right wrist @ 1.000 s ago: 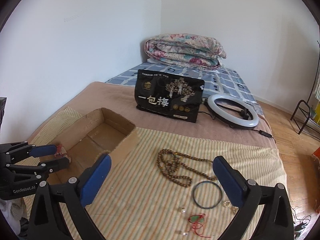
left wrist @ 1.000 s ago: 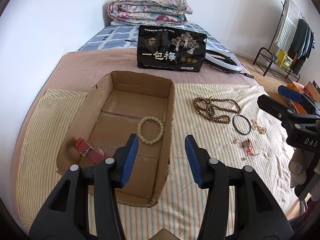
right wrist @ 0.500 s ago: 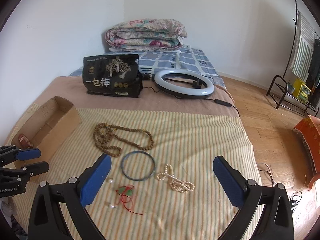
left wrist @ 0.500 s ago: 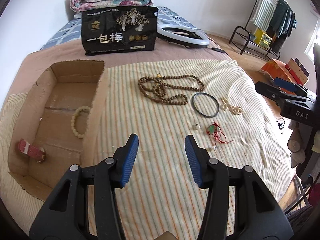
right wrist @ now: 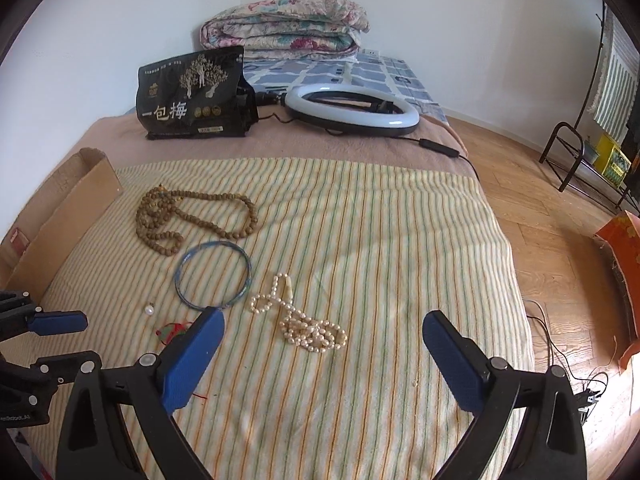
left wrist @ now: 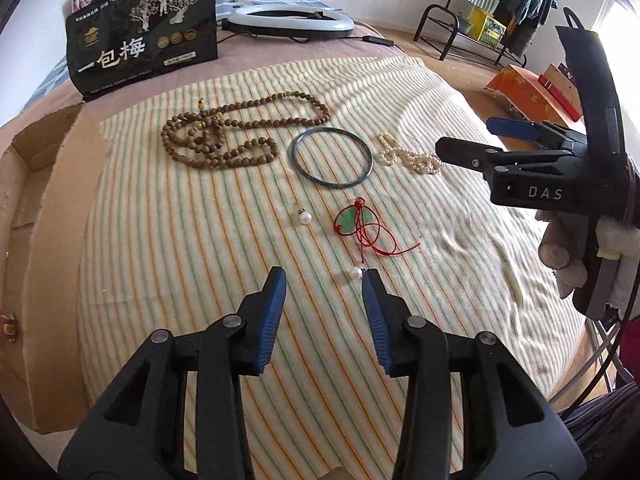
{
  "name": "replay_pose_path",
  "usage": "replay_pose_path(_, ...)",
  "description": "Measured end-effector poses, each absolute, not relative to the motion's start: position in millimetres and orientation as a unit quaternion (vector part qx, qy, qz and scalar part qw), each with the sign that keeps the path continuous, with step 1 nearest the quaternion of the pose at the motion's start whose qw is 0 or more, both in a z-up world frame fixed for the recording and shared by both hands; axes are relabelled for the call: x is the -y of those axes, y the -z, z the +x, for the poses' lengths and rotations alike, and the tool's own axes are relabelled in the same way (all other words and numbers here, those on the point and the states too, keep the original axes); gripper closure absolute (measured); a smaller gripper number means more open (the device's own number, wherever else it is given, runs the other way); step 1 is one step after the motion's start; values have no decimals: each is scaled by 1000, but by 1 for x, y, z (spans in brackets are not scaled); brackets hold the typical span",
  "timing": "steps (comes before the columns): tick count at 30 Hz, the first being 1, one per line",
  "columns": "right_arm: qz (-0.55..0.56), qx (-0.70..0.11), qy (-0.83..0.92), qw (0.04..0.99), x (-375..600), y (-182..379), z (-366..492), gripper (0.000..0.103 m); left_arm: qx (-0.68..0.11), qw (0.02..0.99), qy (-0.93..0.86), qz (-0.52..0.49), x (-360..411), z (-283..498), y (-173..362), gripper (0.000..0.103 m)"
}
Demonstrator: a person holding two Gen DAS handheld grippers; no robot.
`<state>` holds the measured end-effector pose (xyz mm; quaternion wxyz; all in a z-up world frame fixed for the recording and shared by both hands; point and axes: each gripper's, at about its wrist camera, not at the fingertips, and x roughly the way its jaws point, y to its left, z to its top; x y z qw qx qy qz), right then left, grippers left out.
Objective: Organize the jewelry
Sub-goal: 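Grasp a small pearl pendant with the left tool while the right tool grasps the pearl necklace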
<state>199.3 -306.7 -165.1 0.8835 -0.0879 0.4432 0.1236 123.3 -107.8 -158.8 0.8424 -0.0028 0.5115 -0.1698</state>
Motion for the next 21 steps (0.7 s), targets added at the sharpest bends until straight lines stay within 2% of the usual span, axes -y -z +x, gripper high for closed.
replay_pose_path(2,-93,-453,-127,878,308,175,202,6,-517,838,175,-3,113,126,164,71)
replay_pose_path(6,-96,-462,-138,871,309,188,208,6,-522,833,184,1,122,127,172,71)
replay_pose_path(9,-104,-460,-143,870,306,192,210,7,-528,828,191,10,127,126,177,78)
replay_pose_path(13,-122,-457,-147,869,301,196,213,7,-530,826,194,19,131,125,181,79)
replay_pose_path(15,-127,-458,-147,868,301,198,215,8,-529,826,193,24,134,127,183,84)
replay_pose_path(21,-130,-457,-147,868,299,202,220,8,-531,825,194,22,136,132,185,90)
